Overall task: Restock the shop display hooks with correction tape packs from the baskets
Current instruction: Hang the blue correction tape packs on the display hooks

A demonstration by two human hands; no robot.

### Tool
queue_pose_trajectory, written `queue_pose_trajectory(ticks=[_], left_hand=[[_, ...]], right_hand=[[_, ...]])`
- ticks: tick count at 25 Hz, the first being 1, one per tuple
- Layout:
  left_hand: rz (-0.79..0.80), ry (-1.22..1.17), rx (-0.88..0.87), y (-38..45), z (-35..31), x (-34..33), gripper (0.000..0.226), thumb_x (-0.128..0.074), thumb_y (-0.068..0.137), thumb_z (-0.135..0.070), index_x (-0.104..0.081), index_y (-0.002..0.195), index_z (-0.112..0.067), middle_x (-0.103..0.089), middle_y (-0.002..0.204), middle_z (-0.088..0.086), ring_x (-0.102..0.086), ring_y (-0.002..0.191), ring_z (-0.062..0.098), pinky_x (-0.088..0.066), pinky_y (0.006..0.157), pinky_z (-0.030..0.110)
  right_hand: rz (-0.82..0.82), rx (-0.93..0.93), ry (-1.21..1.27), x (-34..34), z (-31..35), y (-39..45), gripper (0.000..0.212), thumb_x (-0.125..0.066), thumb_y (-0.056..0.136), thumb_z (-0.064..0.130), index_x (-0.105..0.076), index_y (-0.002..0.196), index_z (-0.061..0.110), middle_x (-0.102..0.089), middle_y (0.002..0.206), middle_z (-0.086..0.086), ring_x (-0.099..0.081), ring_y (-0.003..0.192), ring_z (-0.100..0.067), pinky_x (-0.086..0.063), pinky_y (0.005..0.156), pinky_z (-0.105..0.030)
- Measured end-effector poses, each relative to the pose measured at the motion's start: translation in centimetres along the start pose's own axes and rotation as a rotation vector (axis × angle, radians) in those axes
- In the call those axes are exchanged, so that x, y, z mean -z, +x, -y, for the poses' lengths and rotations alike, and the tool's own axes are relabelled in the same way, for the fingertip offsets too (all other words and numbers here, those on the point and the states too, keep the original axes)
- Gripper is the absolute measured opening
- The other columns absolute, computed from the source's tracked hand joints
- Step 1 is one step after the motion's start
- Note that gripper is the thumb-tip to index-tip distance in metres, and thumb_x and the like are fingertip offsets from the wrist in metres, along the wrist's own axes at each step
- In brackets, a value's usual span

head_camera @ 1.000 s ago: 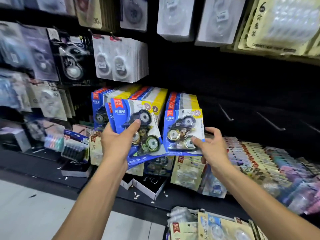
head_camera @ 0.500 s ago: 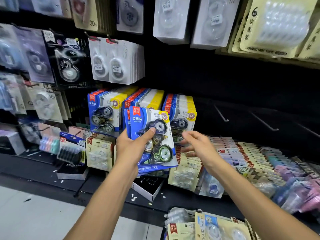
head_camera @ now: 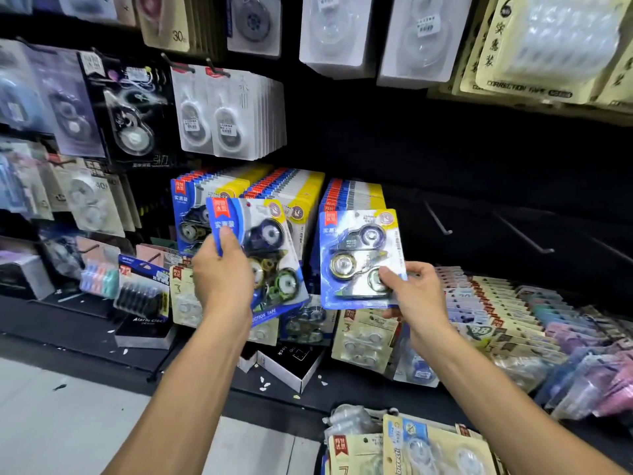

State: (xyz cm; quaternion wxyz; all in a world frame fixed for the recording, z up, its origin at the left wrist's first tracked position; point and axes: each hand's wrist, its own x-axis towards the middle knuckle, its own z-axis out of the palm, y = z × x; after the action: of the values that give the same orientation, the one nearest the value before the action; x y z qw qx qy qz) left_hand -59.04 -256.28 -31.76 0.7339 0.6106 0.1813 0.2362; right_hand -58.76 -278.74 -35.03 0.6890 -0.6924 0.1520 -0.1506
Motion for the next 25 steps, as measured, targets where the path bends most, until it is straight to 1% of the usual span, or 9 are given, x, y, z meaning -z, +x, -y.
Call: queue_pose_trajectory(ticks=[3, 5, 7, 10, 15, 19, 21, 23, 25], left_hand=[[-0.016, -0.018, -0.001, 0.1, 0.0, 0.0, 0.035, -0.042, 0.109, -0.036, -0.056, 0.078, -0.029, -0.053, 0.076, -0.010, -0.044, 0.064, 0.005, -0.038, 0.063, 0.026], [0.023, -0.009, 0.013, -0.2, 0.3, -0.2, 0.032, -0.043, 0.109, -0.037, -0.061, 0.083, -0.028, -0.056, 0.079, -0.007, -0.046, 0.066, 0.009, -0.040, 0.066, 0.030], [0.033, 0.001, 0.006, -0.3, 0.4, -0.3, 0.032, -0.042, 0.109, -0.038, -0.062, 0.085, -0.030, -0.058, 0.080, -0.006, -0.048, 0.068, 0.011, -0.041, 0.067, 0.032], [0.003, -0.007, -0.007, -0.6, 0.0, -0.2, 0.032, -0.042, 0.109, -0.037, -0.060, 0.083, -0.030, -0.052, 0.074, -0.007, -0.042, 0.061, 0.009, -0.036, 0.059, 0.029], [0.005, -0.043, 0.002, -0.2, 0.1, 0.2, 0.034, -0.043, 0.109, -0.036, -0.059, 0.079, -0.031, -0.055, 0.076, -0.011, -0.046, 0.065, 0.006, -0.040, 0.064, 0.027], [0.010, -0.056, 0.007, 0.2, 0.4, 0.3, 0.033, -0.044, 0.108, -0.036, -0.062, 0.081, -0.027, -0.055, 0.077, -0.006, -0.045, 0.067, 0.012, -0.040, 0.067, 0.033], [0.025, -0.051, 0.017, 0.1, 0.5, 0.2, 0.033, -0.044, 0.108, -0.036, -0.061, 0.082, -0.027, -0.054, 0.077, -0.007, -0.045, 0.065, 0.011, -0.039, 0.066, 0.031], [0.047, -0.053, 0.031, 0.0, 0.7, 0.0, 0.032, -0.044, 0.108, -0.037, -0.060, 0.082, -0.028, -0.055, 0.079, -0.007, -0.046, 0.068, 0.011, -0.040, 0.068, 0.031], [0.089, -0.047, 0.049, -0.3, 0.8, -0.1, 0.031, -0.045, 0.108, -0.037, -0.060, 0.082, -0.028, -0.056, 0.080, -0.008, -0.048, 0.073, 0.013, -0.041, 0.068, 0.030]], right_hand=[[0.020, 0.087, -0.084, 0.4, -0.5, -0.5, 0.026, -0.070, 0.094, 0.024, -0.048, 0.108, 0.023, -0.071, 0.098, 0.003, -0.057, 0.055, -0.013, -0.047, 0.043, -0.031], [0.047, 0.137, -0.144, 0.3, -1.0, -0.8, 0.029, -0.070, 0.093, 0.026, -0.045, 0.109, 0.027, -0.071, 0.100, 0.005, -0.058, 0.051, -0.013, -0.048, 0.044, -0.031], [0.009, 0.170, -0.204, -0.1, -1.3, -0.6, 0.034, -0.070, 0.093, 0.028, -0.043, 0.112, 0.027, -0.068, 0.102, 0.003, -0.056, 0.047, -0.016, -0.049, 0.042, -0.032], [-0.043, 0.223, -0.213, -1.0, -1.7, -0.5, 0.031, -0.069, 0.093, 0.029, -0.044, 0.110, 0.031, -0.067, 0.103, -0.001, -0.062, 0.050, -0.019, -0.056, 0.047, -0.043], [-0.107, 0.222, -0.122, -1.5, -2.1, -1.0, 0.018, -0.065, 0.096, 0.030, -0.049, 0.105, 0.027, -0.062, 0.109, 0.003, -0.053, 0.040, -0.013, -0.054, 0.048, -0.036], [-0.033, 0.158, -0.248, -1.6, -2.1, 0.4, 0.012, -0.062, 0.097, 0.033, -0.056, 0.098, 0.023, -0.064, 0.101, -0.005, -0.053, 0.045, -0.017, -0.051, 0.050, -0.037], [0.015, 0.086, -0.275, -1.8, -2.1, 1.8, 0.005, -0.062, 0.099, 0.024, -0.059, 0.103, 0.023, -0.064, 0.111, -0.008, -0.059, 0.048, -0.017, -0.058, 0.057, -0.040], [0.099, -0.079, -0.217, -1.5, -1.9, 3.1, 0.023, -0.063, 0.098, 0.013, -0.061, 0.118, 0.025, -0.057, 0.129, -0.005, -0.068, 0.068, -0.021, -0.063, 0.067, -0.042], [0.169, -0.218, -0.146, -1.1, -2.0, 3.5, 0.041, -0.063, 0.097, 0.011, -0.058, 0.133, 0.029, -0.050, 0.140, -0.003, -0.062, 0.084, -0.020, -0.063, 0.070, -0.039]])
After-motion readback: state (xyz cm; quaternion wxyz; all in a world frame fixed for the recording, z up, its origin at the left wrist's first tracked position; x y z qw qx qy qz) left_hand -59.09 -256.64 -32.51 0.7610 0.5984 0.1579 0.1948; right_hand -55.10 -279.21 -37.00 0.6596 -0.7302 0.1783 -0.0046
